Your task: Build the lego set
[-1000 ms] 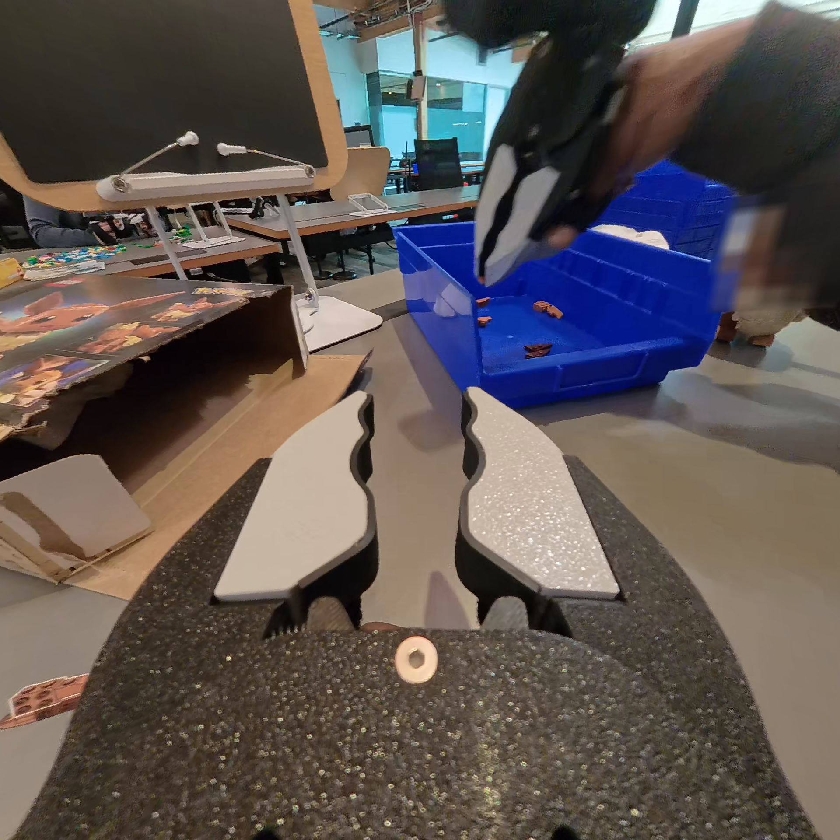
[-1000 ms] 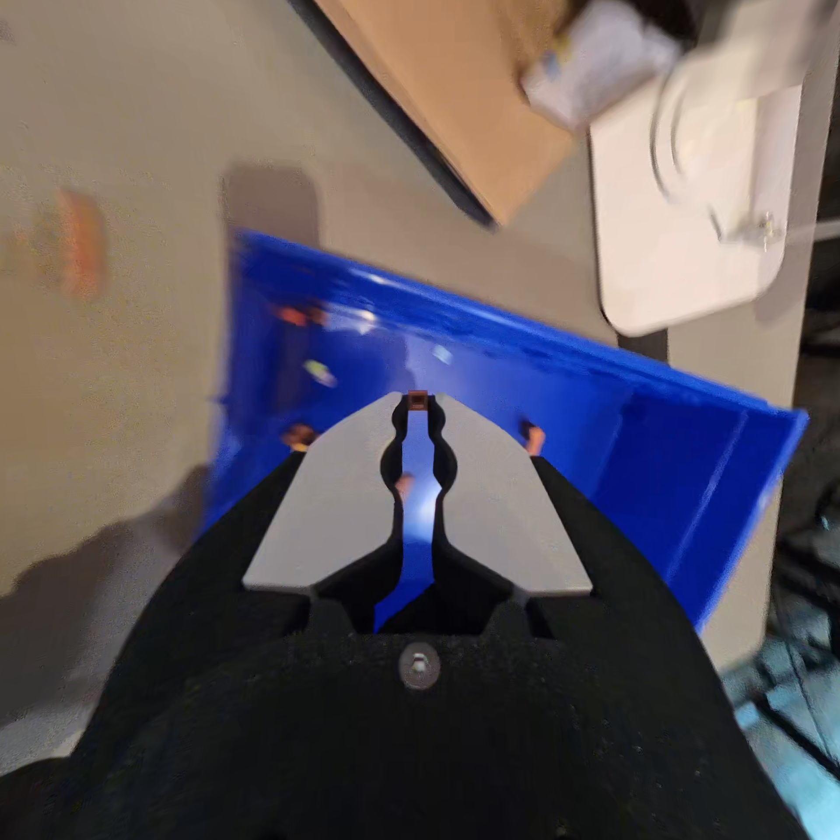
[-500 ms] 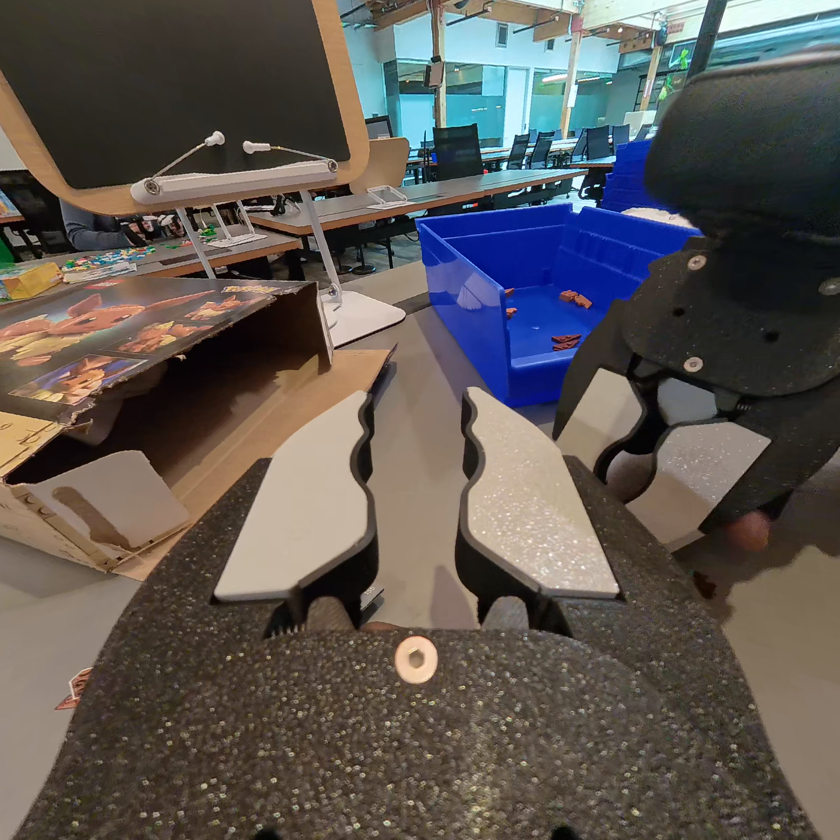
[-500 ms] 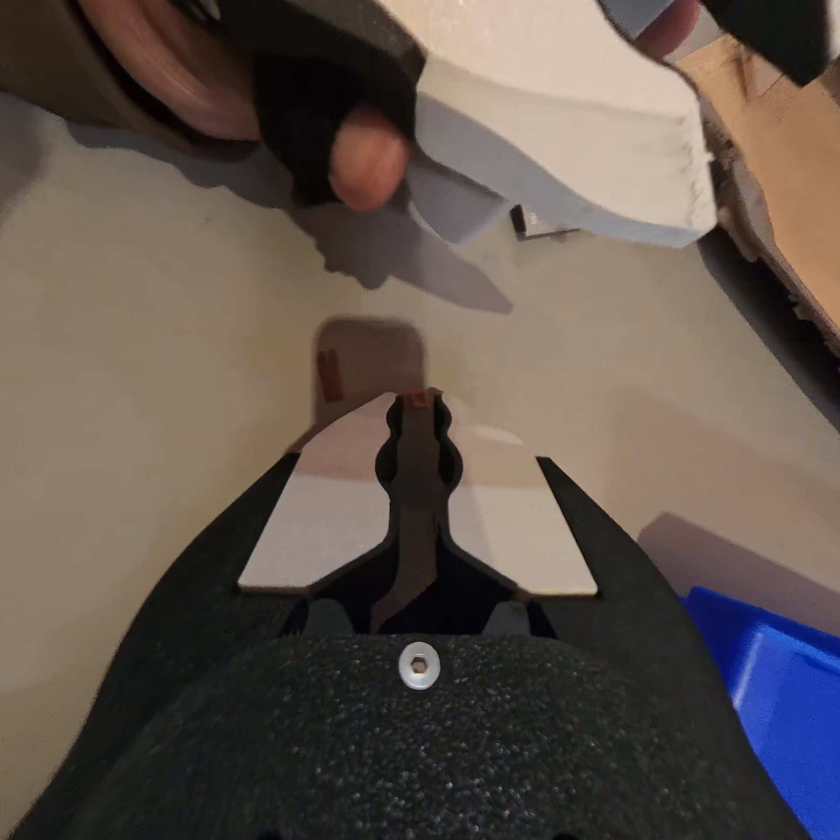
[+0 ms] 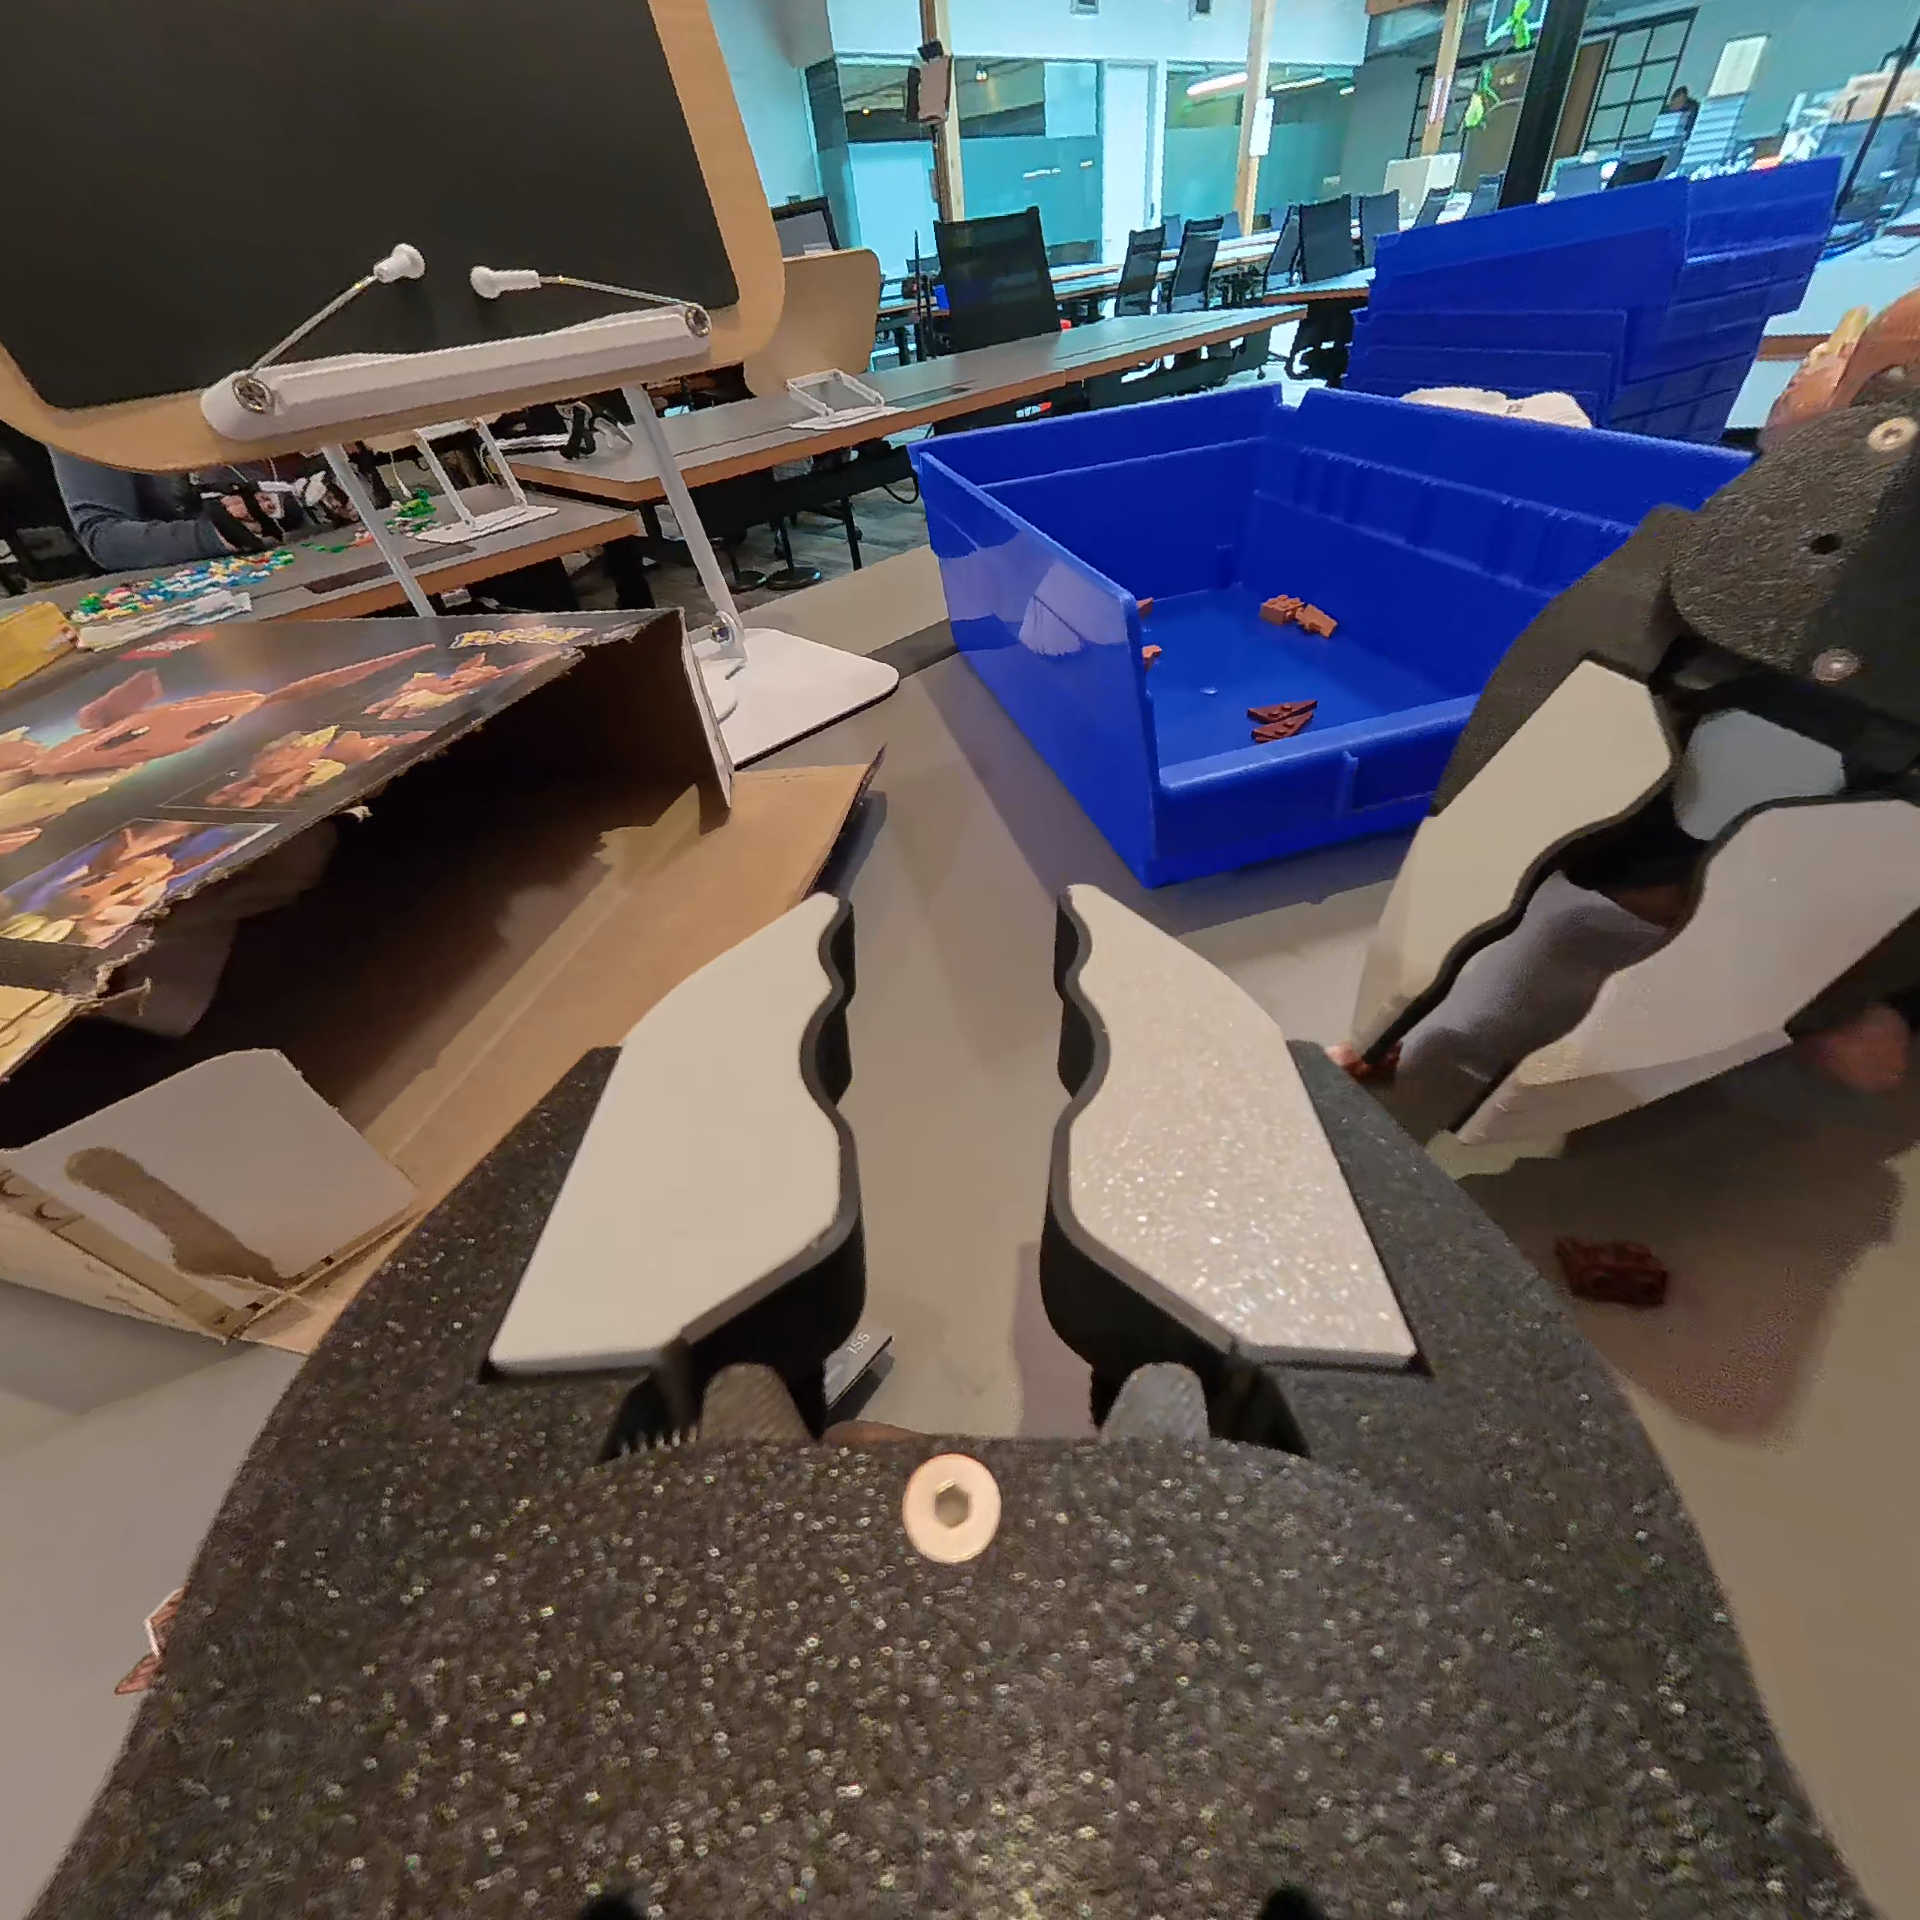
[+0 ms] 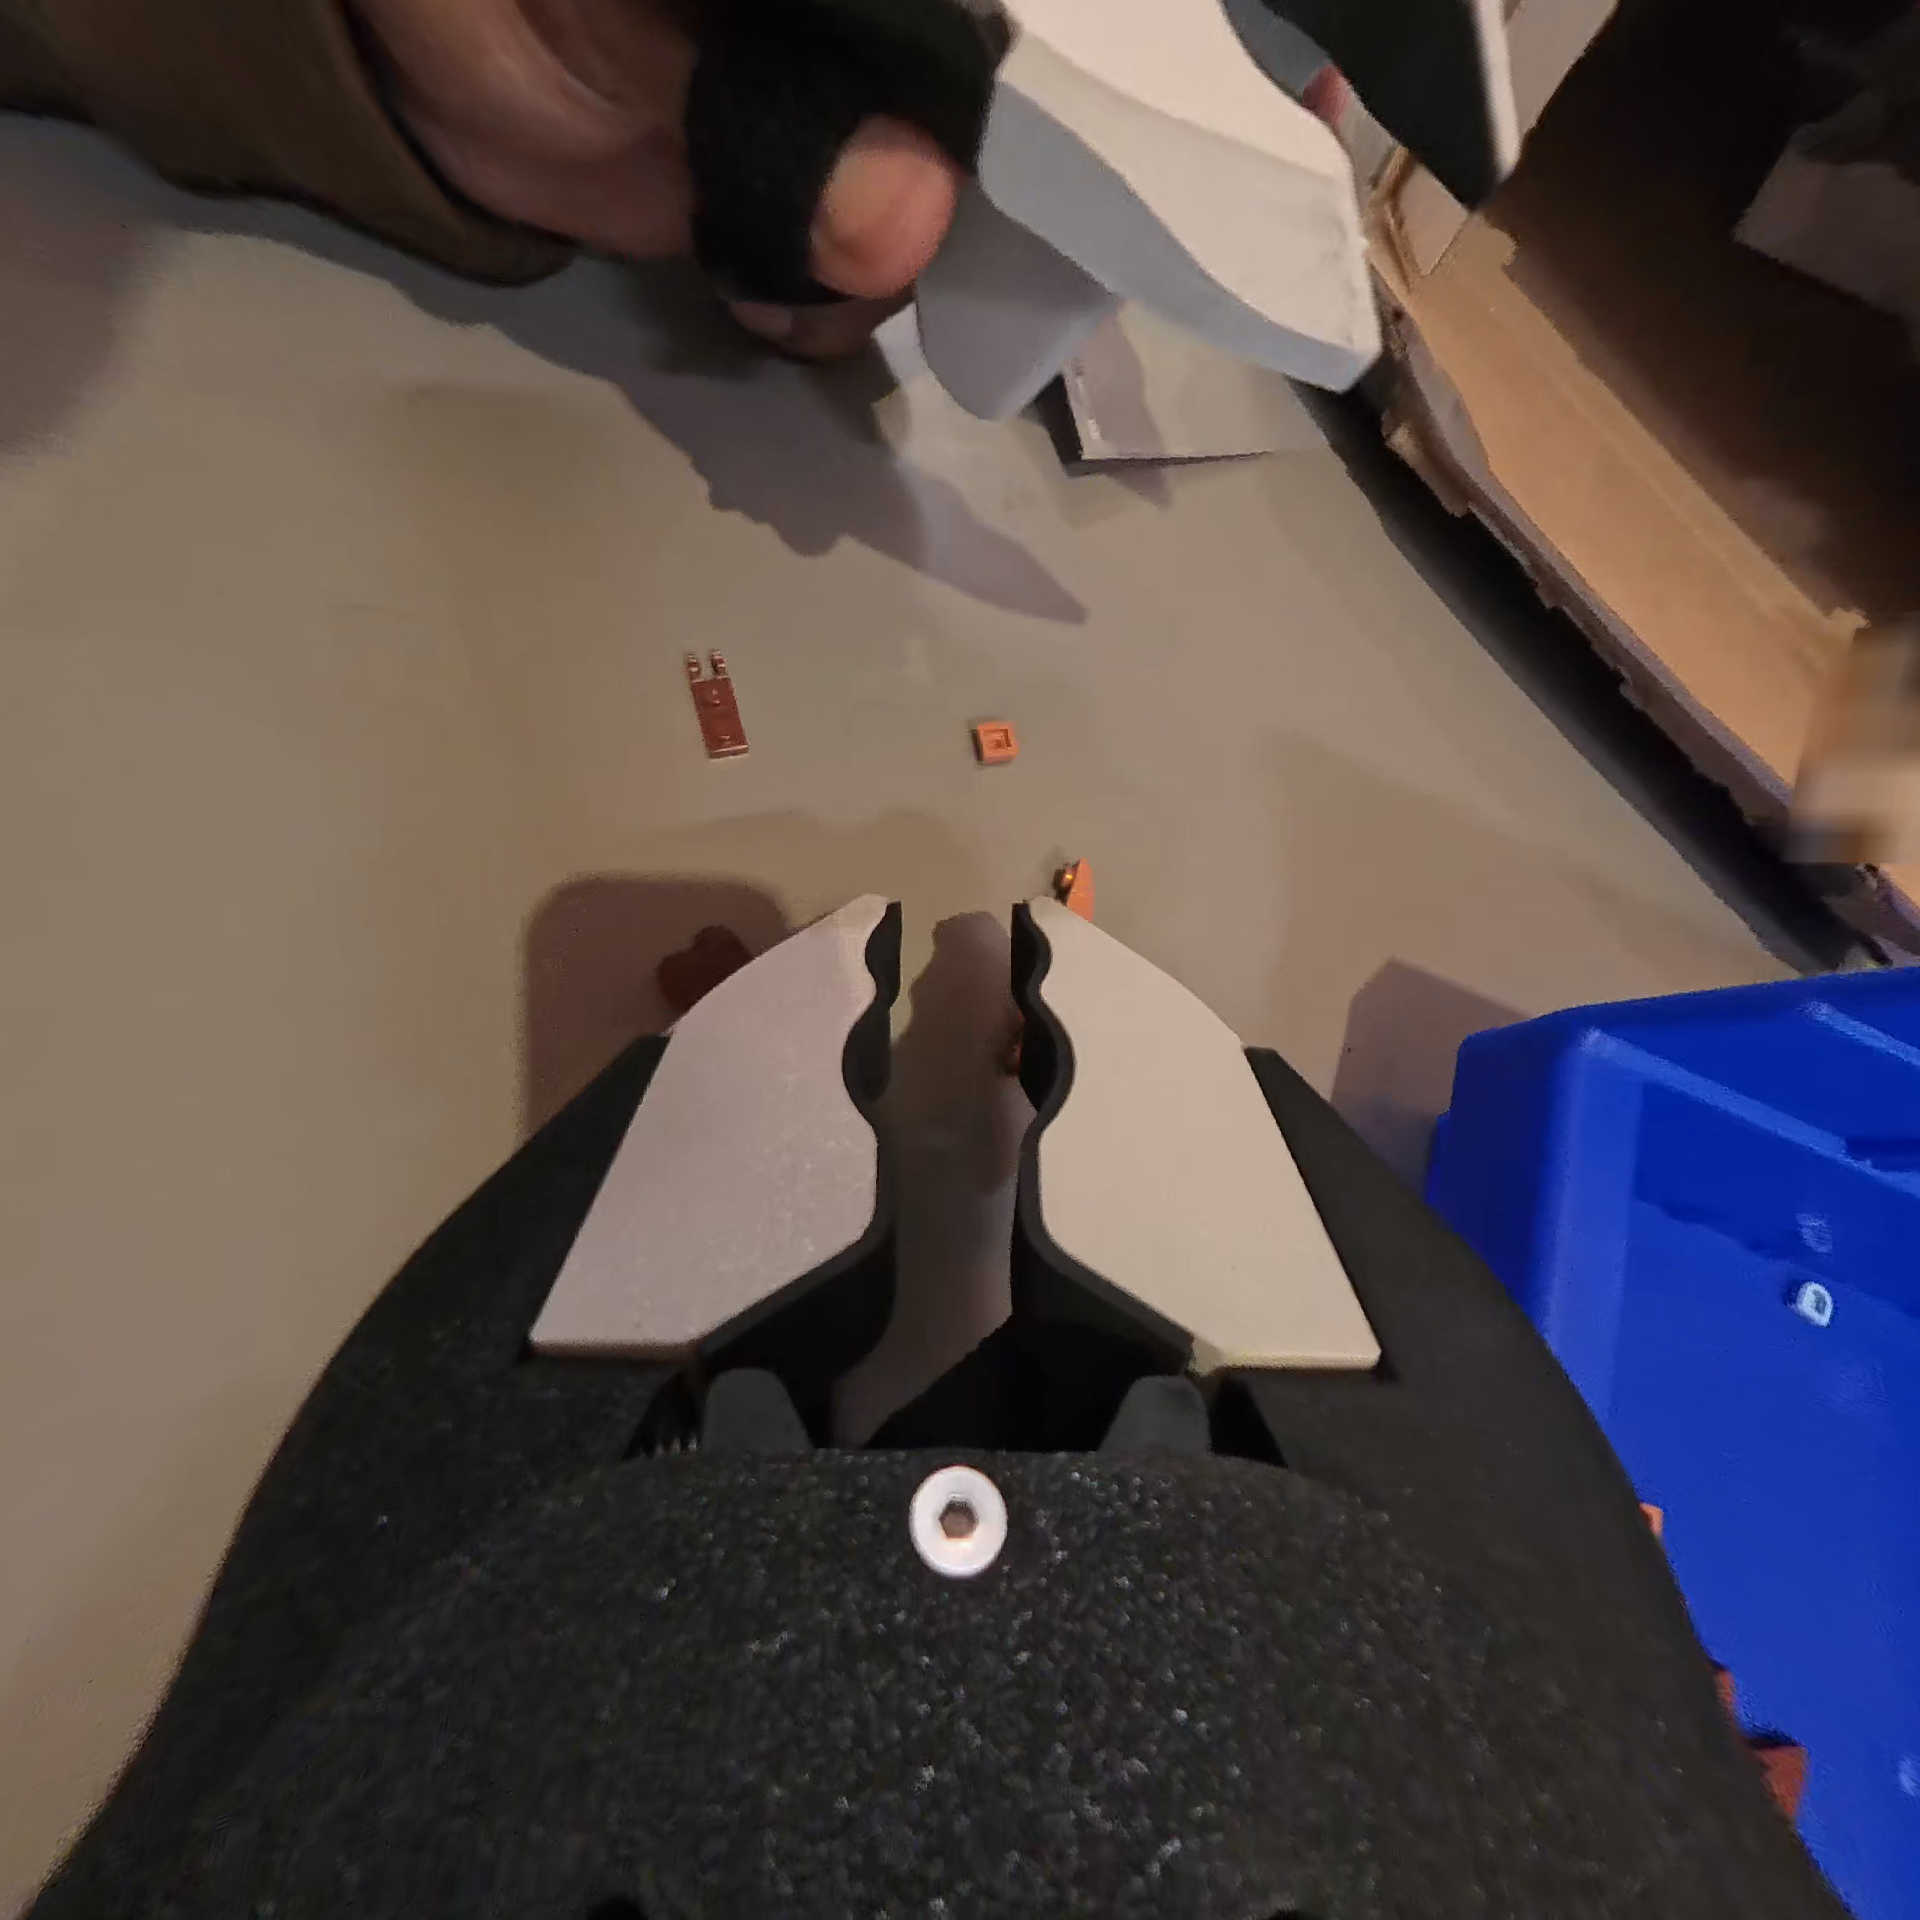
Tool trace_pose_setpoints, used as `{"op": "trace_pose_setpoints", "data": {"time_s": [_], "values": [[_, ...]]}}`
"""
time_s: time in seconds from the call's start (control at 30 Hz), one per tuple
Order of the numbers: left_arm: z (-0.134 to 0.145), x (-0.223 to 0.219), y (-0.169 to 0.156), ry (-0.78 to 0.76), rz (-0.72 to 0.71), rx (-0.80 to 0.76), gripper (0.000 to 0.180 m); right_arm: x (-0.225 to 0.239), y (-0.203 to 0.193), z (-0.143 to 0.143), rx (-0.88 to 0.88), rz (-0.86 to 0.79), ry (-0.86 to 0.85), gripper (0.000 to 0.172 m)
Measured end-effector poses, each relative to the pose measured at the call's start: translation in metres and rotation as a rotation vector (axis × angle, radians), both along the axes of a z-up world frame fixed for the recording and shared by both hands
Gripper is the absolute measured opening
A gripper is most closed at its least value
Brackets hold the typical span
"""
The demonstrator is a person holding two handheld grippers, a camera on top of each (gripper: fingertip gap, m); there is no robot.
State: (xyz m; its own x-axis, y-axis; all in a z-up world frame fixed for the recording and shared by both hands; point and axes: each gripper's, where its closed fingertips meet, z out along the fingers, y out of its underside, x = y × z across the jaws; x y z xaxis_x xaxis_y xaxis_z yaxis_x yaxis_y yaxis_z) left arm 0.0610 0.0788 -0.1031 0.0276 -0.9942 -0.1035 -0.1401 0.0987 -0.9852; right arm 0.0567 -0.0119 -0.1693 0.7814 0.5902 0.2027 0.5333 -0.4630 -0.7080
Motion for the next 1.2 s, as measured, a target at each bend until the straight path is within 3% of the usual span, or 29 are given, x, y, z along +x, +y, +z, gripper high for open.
{"op": "trace_pose_setpoints", "data": {"time_s": [0.2,0.43,1.2], "values": [[-0.002,0.0008,-0.004,0.013,-0.023,0.026,0.037,-0.0082,-0.0022,-0.0035,0.048,0.022,-0.013,0.019],[-0.0041,0.0007,-0.0085,0.026,-0.037,0.06,0.037,-0.0069,-0.0023,0.001,0.1,0.014,0.084,0.015],[-0.0042,0.0005,-0.0091,0.027,-0.041,0.057,0.037,-0.0036,-0.0028,-0.0012,0.087,-0.006,0.081,0.014]]}}
